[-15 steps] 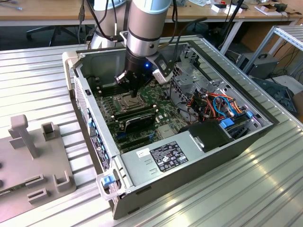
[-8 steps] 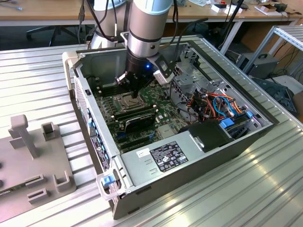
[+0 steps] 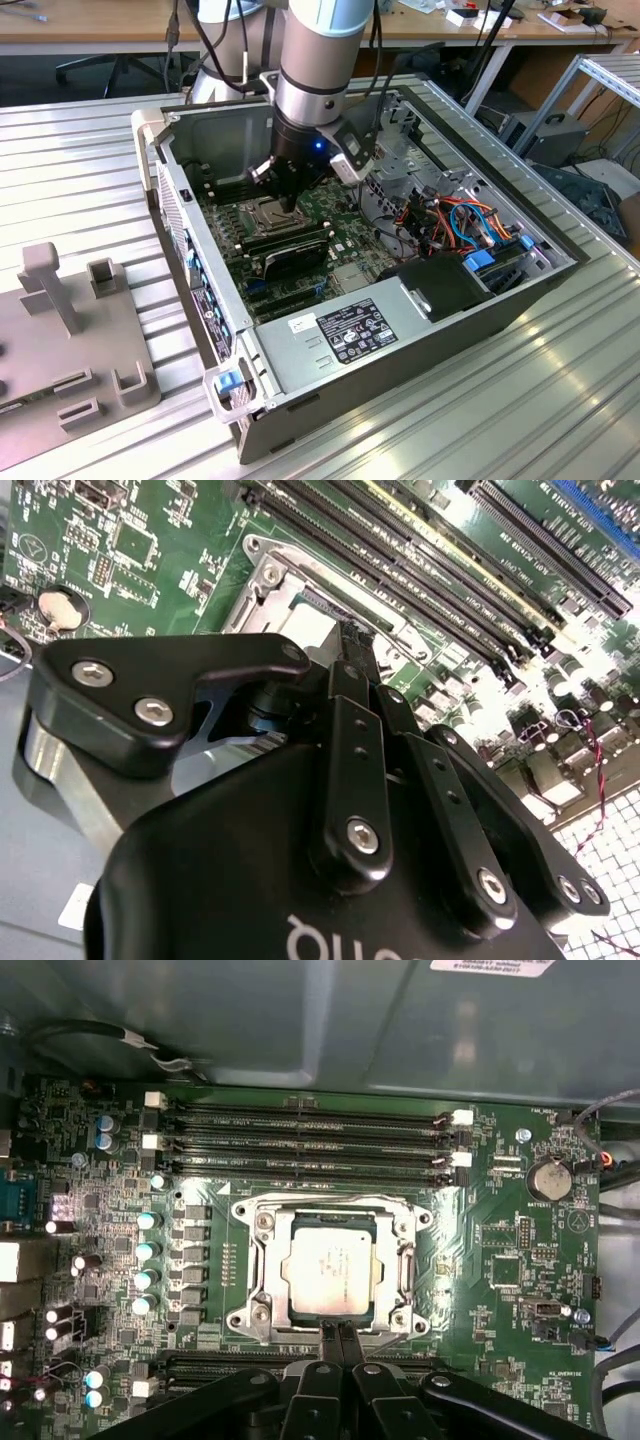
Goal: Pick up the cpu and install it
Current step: 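Install the second cpu locking lever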
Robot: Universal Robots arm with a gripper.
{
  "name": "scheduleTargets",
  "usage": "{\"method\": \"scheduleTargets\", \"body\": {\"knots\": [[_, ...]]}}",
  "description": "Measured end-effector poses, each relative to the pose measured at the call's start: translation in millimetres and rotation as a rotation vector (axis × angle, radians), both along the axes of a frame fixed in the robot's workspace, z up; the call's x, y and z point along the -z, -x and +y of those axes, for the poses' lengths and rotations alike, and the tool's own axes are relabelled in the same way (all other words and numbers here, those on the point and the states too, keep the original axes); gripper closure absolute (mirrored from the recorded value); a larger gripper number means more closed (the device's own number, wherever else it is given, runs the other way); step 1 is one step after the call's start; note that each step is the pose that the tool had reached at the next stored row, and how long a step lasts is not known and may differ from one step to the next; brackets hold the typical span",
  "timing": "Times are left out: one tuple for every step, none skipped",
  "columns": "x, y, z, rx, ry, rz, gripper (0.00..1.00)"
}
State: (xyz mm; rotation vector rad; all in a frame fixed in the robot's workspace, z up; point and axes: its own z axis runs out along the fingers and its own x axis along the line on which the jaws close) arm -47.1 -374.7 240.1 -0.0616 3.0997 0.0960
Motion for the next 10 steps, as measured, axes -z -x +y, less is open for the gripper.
{"method": "scheduleTargets", "body": {"knots": [[0.0,-0.6,-0.5,0.000,0.0000,0.0002,0.89],[0.0,-0.9,-0.8,0.000,-0.0001,0.0004,0.89],[0.0,-0.8,-0.8,0.000,0.0000,0.0004,0.89],[-0.2,-0.8,-0.9,0.001,0.0002,0.0005,0.89],[-1.3,-0.8,-1.0,0.000,0.0002,0.0005,0.89],[-3.4,-0.8,-0.9,0.000,0.0001,0.0005,0.89],[-6.5,-0.8,-0.9,0.000,0.0001,0.0005,0.89],[-7.8,-0.8,-1.0,0.000,0.0002,0.0005,0.89],[-8.3,-0.8,-1.0,0.000,0.0001,0.0005,0.89],[-8.5,-0.9,-1.1,0.000,-0.0002,0.0004,0.89]]}}
